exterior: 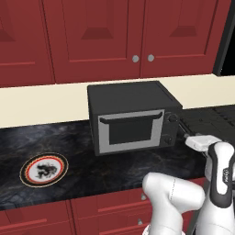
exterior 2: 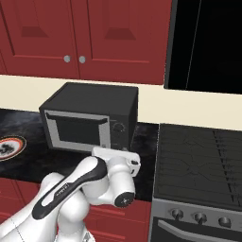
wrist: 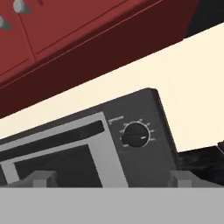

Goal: Pull the toaster oven rack outwards. Pick up the baguette from the plate and place it on the toaster oven rack. Close the toaster oven door fully and set the temperature to the lowest setting.

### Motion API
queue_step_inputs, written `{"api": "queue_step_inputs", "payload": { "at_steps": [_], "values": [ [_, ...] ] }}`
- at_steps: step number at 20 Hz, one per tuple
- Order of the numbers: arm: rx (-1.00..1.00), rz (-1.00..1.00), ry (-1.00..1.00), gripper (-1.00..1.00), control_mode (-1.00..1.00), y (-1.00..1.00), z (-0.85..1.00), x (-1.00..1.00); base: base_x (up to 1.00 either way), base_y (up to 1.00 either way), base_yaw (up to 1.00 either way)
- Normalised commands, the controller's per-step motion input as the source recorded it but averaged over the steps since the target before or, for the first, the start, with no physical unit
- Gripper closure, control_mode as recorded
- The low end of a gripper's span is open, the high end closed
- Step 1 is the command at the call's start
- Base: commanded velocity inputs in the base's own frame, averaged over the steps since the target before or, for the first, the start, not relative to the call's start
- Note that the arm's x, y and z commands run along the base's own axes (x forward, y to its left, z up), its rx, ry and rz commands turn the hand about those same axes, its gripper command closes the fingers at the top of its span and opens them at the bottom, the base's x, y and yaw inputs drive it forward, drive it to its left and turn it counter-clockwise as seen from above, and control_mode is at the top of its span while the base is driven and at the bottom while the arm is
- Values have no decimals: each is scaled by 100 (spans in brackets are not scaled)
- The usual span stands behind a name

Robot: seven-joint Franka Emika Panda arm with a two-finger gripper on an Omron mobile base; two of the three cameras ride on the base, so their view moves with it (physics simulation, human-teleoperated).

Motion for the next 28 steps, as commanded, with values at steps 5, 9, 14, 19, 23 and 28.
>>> {"api": "queue_step_inputs", "payload": {
  "at_steps": [5,9,14,19,23,28],
  "values": [
    [23,-8,0,-100,-100,32,0,7,0,0,0],
    [29,-13,4,-100,-100,45,0,6,0,0,0],
    [34,-14,17,-100,-100,48,0,20,0,0,0],
    [35,-10,31,-100,-100,35,0,28,0,0,0],
    [50,-2,31,-100,-100,4,-1,24,0,0,0],
    [53,0,8,-100,-100,-16,-26,3,0,0,0]
  ]
}}
